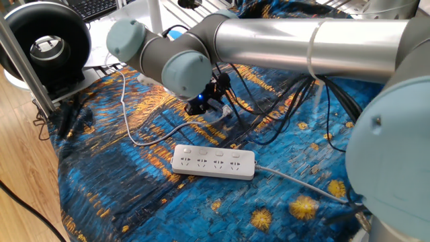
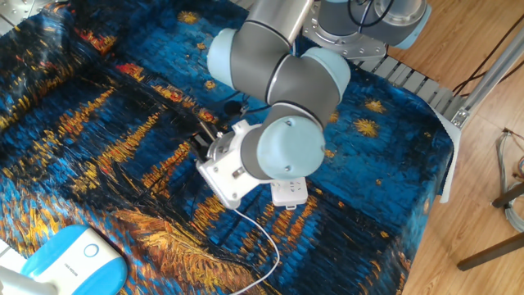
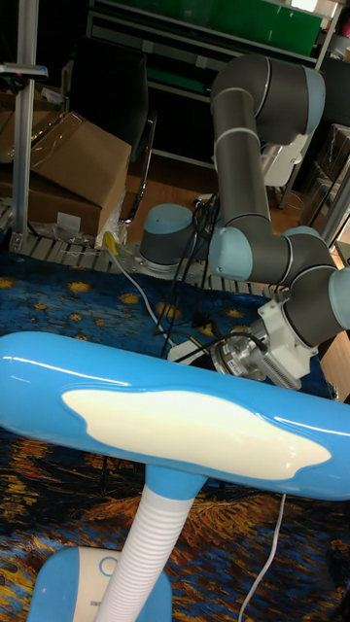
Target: Plug in the power cord of the desk lamp, turn on the socket, and light up the desk lamp
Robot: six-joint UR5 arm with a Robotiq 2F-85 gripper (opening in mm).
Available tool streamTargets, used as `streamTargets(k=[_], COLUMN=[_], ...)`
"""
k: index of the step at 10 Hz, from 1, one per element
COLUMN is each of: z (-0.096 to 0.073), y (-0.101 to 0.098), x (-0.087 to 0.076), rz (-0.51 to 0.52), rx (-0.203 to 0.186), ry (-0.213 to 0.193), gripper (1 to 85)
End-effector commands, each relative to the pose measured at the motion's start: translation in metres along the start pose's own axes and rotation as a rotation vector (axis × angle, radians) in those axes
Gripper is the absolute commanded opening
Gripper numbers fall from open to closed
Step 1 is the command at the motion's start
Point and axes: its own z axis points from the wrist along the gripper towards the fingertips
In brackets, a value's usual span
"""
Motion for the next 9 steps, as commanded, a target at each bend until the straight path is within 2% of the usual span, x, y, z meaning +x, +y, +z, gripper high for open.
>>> streamTargets(k=[1,4,6,9], z=[0.0,0.009,0.011,0.006], y=[0.005,0.0,-0.008,-0.01], x=[0.006,0.006,0.005,0.012], rz=[0.01,0.007,0.001,0.005], rx=[0.0,0.001,0.02,0.011], ry=[-0.006,-0.026,-0.042,-0.03], gripper=[27.7,27.7,27.7,27.7])
